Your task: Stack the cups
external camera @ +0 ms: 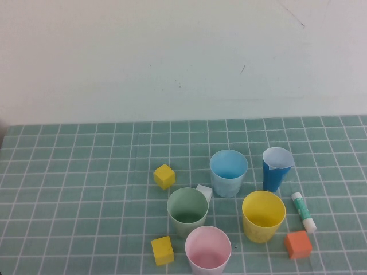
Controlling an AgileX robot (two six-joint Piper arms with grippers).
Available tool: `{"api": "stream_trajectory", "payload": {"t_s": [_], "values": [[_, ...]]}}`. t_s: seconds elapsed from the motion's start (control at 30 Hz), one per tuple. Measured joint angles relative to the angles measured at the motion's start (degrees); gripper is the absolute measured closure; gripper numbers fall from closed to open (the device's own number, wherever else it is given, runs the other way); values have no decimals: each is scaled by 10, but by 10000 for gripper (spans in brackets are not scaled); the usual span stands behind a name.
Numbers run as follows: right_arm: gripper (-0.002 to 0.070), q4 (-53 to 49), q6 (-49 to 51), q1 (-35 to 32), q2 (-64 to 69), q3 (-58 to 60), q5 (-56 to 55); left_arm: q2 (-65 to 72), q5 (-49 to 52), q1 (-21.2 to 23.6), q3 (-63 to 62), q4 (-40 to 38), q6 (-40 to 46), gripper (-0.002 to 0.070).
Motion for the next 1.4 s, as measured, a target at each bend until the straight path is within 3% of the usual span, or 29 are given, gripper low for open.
{"api": "stream_trajectory", "payload": {"t_s": [1.4], "values": [[678,-15,-3,0,0,0,0,0,0,0,0,7,30,677]]}}
